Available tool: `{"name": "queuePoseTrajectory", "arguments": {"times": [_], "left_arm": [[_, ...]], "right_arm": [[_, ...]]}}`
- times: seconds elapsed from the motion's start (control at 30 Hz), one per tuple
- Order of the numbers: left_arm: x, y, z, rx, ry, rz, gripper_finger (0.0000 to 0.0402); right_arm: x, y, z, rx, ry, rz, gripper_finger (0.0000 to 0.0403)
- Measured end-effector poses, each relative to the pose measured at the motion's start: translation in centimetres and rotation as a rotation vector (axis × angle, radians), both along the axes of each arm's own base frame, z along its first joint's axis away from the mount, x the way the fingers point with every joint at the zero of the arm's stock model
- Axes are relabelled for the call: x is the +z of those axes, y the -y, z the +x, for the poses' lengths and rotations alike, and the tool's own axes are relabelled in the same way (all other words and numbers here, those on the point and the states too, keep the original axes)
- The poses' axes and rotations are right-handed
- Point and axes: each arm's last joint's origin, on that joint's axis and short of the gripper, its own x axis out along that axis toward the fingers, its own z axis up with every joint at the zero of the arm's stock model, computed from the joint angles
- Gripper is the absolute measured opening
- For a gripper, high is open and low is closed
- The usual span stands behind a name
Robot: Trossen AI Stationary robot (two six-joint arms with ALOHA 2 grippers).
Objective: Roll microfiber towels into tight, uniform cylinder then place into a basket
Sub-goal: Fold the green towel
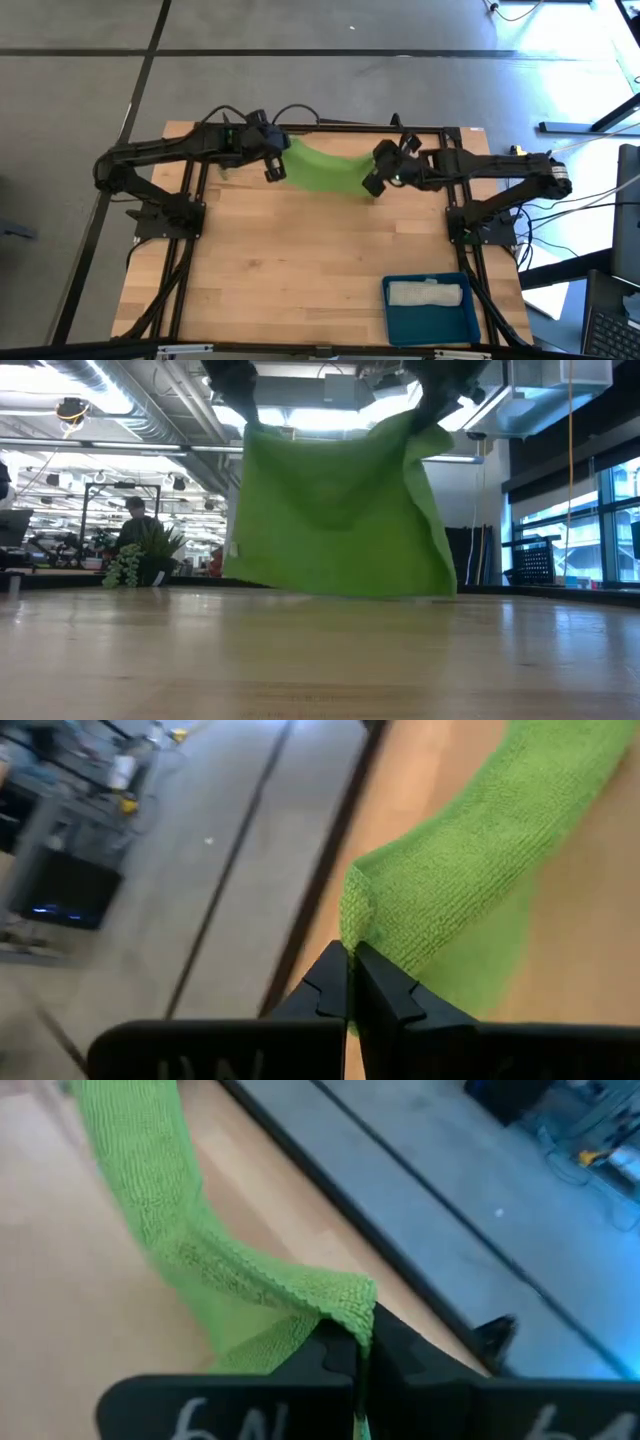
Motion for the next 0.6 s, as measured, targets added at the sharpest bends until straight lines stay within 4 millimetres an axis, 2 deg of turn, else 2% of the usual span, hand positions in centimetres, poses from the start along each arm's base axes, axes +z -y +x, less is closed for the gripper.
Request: {"name": "queuePoseTrajectory", "arguments": {"times": [0.2,0.3,0.37,0.47,0.6], "left_arm": [[0.5,-2.6,0.4,0.02,0.068,0.114,0.0],[0.6,-3.3,0.2,0.014,0.048,0.13,0.0],[0.2,-3.5,-0.1,0.008,0.011,0.111,0.0],[-1.5,-3.3,-0.2,-0.054,-0.036,0.034,0.0],[-4.3,-2.5,-0.3,-0.105,-0.098,-0.035,0.0]], "right_arm": [[0.9,3.2,0.5,0.009,-0.009,-0.124,0.0003],[1.4,4.1,0.7,0.017,0.0,-0.174,0.0003],[1.4,4.2,0.7,0.026,-0.001,-0.173,0.0003],[0.8,3.6,0.8,0.077,-0.019,-0.115,0.0003],[-1.1,2.1,1.1,0.127,-0.019,-0.021,0.0003]]}}
